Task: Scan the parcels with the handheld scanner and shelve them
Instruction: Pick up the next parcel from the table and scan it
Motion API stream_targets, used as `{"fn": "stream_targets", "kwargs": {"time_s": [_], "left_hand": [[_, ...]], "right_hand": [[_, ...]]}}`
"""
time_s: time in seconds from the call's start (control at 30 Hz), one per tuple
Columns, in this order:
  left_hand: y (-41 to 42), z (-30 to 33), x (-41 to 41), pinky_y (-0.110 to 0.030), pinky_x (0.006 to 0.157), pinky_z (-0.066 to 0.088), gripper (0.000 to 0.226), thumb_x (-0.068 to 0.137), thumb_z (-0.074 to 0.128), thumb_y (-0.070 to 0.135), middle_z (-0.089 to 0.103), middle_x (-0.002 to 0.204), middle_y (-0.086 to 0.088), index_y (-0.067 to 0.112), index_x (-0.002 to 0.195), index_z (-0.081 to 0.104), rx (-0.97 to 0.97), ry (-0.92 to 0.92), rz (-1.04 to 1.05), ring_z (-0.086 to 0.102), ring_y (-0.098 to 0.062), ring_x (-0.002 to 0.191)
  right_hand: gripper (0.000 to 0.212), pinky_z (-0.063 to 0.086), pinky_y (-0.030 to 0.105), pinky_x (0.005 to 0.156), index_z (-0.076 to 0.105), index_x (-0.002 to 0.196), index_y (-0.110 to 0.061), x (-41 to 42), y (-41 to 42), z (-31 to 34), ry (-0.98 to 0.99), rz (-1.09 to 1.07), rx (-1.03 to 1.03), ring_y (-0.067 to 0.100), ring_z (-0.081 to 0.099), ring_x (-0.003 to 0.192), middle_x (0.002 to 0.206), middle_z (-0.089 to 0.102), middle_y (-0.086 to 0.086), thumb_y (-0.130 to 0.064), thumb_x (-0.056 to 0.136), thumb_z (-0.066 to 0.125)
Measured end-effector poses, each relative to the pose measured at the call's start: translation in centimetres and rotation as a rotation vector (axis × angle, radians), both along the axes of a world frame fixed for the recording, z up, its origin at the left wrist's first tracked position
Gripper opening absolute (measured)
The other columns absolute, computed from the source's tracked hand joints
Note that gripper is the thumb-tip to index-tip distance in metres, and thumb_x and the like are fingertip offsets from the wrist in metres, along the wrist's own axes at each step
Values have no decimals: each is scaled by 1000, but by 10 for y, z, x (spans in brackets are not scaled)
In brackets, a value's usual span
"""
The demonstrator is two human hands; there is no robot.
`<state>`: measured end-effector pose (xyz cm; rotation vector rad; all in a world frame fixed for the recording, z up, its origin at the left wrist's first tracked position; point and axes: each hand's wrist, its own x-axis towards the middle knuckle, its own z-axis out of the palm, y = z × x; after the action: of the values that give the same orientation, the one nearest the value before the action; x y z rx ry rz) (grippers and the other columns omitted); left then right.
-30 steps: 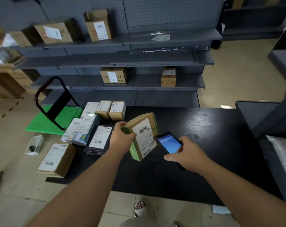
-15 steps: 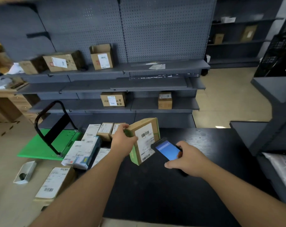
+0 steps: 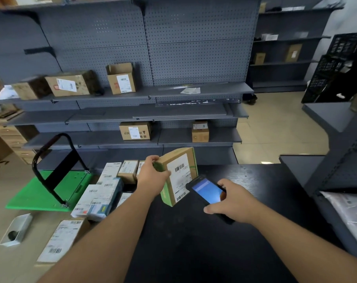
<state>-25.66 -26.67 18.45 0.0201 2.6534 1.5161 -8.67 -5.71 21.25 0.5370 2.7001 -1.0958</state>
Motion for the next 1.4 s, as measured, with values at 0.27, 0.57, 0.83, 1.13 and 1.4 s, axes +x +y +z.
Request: {"fn": "stream_targets", "kwargs": {"time_s": [0.27, 0.57, 0.83, 1.13, 1.4], "left_hand": [[4, -9, -3, -45, 82, 66, 60, 90, 82, 20, 59, 123, 9, 36, 137, 47, 6, -56, -25, 66, -20, 104], [44, -25, 6, -45, 85, 64, 60, 91, 81, 19, 59, 125, 6, 33, 139, 49, 46, -157, -168, 64, -21, 107], [106, -36, 43, -42, 86, 60, 62, 91, 82, 23, 61, 131, 2, 28, 143, 49, 2, -201, -395, 61, -22, 111], [191, -26, 133, -35, 82, 57, 58, 92, 81, 19, 62, 134, 1, 26, 140, 50, -28, -194, -613, 61, -21, 111], [277, -25, 263, -22, 62, 46, 59, 92, 81, 18, 62, 130, 2, 24, 141, 50, -38, -193, -753, 63, -20, 107]], "right_hand": [[89, 59, 35, 83, 42, 135, -29, 6, 0, -6, -12, -98, 37, 10, 63, 90, 100, 63, -9, -63, 65, 86], [79, 60, 38, 78, 46, 127, -28, 43, 12, -19, -17, -396, -1, 12, 65, 89, 100, 64, -9, -56, 66, 88], [88, 57, 34, 73, 43, 142, -19, 115, 34, -31, -28, -685, -54, 13, 65, 85, 96, 65, -2, -50, 73, 89], [103, 57, 42, 87, 34, 155, -14, 229, 84, -47, 39, -929, -119, 18, 65, 93, 98, 65, 0, -52, 75, 88], [86, 59, 40, 74, 48, 134, -16, 371, 136, -54, 53, -1130, -173, 21, 68, 89, 98, 65, 2, -51, 68, 91]]}}
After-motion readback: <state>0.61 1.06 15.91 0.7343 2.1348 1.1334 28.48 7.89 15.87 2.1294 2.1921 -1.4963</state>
